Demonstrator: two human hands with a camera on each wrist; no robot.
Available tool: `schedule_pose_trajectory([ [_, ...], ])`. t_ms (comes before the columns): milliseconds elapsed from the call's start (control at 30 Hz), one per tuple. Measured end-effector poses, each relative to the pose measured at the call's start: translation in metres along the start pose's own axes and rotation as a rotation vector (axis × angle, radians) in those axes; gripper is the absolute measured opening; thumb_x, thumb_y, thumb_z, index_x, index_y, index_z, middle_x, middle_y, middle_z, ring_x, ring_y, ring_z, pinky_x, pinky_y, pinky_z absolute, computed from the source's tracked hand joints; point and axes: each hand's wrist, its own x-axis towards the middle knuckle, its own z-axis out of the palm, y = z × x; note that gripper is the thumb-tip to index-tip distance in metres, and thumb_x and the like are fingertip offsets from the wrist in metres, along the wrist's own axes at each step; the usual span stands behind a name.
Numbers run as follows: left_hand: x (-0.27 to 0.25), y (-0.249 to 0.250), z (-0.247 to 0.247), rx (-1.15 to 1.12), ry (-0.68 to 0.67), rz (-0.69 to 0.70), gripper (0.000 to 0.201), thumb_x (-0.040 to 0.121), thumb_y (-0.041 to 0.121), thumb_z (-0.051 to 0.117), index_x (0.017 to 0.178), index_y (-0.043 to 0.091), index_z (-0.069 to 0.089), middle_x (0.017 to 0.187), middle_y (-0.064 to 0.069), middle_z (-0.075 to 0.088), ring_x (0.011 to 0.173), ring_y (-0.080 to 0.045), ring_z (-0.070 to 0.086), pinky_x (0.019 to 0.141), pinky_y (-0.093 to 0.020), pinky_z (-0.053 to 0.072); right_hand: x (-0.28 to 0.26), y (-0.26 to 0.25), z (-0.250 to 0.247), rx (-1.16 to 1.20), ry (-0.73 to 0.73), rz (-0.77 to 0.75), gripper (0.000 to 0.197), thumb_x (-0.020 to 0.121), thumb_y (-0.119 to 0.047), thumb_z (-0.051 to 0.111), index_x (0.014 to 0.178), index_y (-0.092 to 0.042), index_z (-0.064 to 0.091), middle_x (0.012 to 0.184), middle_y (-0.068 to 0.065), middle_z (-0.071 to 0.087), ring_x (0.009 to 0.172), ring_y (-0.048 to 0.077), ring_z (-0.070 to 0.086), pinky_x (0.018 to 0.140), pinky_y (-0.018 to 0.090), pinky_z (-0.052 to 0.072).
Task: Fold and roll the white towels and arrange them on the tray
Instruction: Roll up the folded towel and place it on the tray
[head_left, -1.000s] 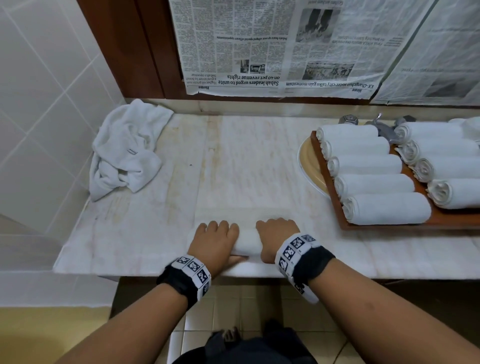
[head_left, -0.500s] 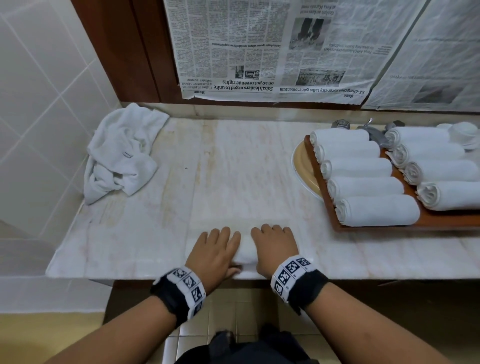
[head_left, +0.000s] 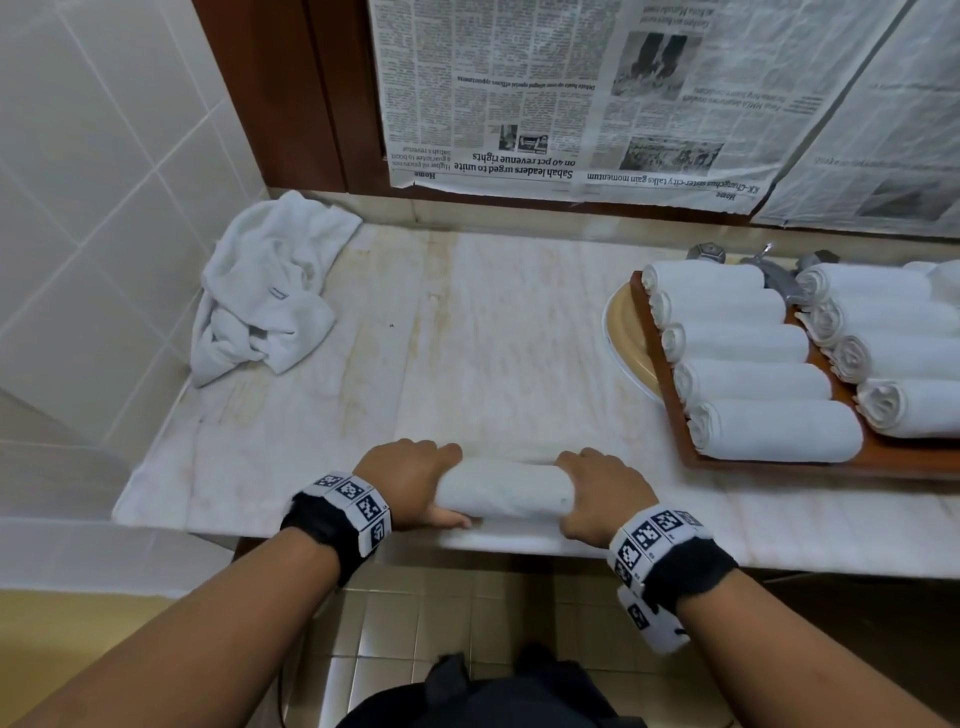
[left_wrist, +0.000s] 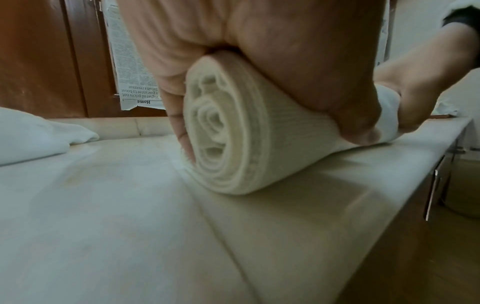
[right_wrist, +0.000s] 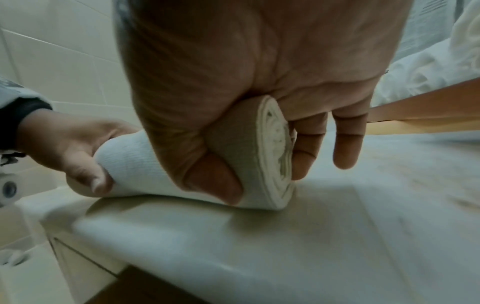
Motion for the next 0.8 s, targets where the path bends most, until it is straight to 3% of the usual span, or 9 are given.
schedule_pose_trajectory([
  [233,0.004,0.003,-0.004,-0.015,-0.051,-0.025,0.071,0.066,0.076,0.062,0.122,0.035,0.045,0.103,0.003,0.062,0.094,-0.023,0.061,0.078,-0.036,0.052,-0.002,0.004,-0.011,-0.064,-0.088,0.160,0.059,0.067,-0.045,0.071,0.118,-0.027,0.047,0.091,-0.009,0.057,0.081,0.013,0.058,0.078,0.033,0.045],
  [333,0.008,0.004,-0.005,-0.015,-0.082,-0.028,0.071,0.067,0.075,0.062,0.123,0.035,0.045,0.103,0.001,0.061,0.093,-0.024,0.061,0.079,-0.037,0.052,-0.006,-0.004,-0.014,-0.269,0.036,0.222,0.068,0.071,-0.047,0.071,0.127,-0.019,0.043,0.118,0.002,0.048,0.105,0.022,0.053,0.092,0.038,0.040],
  [433,0.011,0.003,-0.011,-0.060,-0.141,-0.029,0.071,0.066,0.077,0.063,0.120,0.033,0.047,0.098,0.001,0.061,0.090,-0.023,0.060,0.080,-0.039,0.052,-0.004,-0.024,-0.009,-0.283,0.184,0.015,0.079,0.073,-0.028,0.073,0.140,-0.020,0.032,0.136,0.007,0.036,0.123,0.028,0.043,0.108,0.044,0.035],
  [500,0.011,0.003,-0.016,-0.065,-0.183,-0.028,0.072,0.066,0.077,0.064,0.119,0.031,0.048,0.098,0.001,0.061,0.090,-0.023,0.060,0.080,-0.038,0.052,-0.002,-0.039,0.000,-0.277,0.175,-0.128,0.077,0.070,-0.020,0.074,0.137,-0.021,0.035,0.131,0.005,0.040,0.118,0.027,0.045,0.105,0.041,0.038],
  [567,0.010,0.007,-0.022,-0.033,-0.201,-0.039,0.071,0.068,0.076,0.064,0.120,0.030,0.048,0.101,0.001,0.061,0.092,-0.023,0.060,0.080,-0.036,0.049,0.003,-0.045,0.005,-0.263,0.176,-0.126,0.068,0.072,-0.018,0.073,0.131,-0.020,0.039,0.125,0.004,0.045,0.112,0.025,0.048,0.099,0.038,0.041],
  [633,0.008,0.017,-0.024,0.071,-0.163,-0.076,0.069,0.072,0.072,0.062,0.120,0.026,0.046,0.107,-0.001,0.061,0.096,-0.024,0.060,0.085,-0.037,0.043,0.010,-0.047,0.001,-0.232,0.178,-0.106,0.058,0.075,-0.021,0.070,0.126,-0.021,0.043,0.121,0.003,0.049,0.108,0.024,0.050,0.094,0.036,0.042],
  [700,0.004,0.032,-0.021,0.172,-0.035,-0.131,0.071,0.072,0.066,0.065,0.123,0.019,0.046,0.116,-0.006,0.055,0.101,-0.027,0.055,0.090,-0.041,0.038,0.017,-0.047,-0.004,-0.218,0.161,-0.100,0.051,0.076,-0.026,0.067,0.122,-0.023,0.045,0.117,0.001,0.051,0.106,0.023,0.051,0.091,0.036,0.042],
  [800,0.001,0.054,-0.005,0.184,0.067,-0.131,0.090,0.070,0.065,0.070,0.133,0.011,0.037,0.135,-0.016,0.041,0.118,-0.034,0.045,0.105,-0.049,0.031,0.026,-0.049,-0.011,-0.199,0.110,-0.106,0.044,0.077,-0.033,0.064,0.117,-0.025,0.049,0.111,0.000,0.054,0.101,0.022,0.053,0.087,0.037,0.042],
])
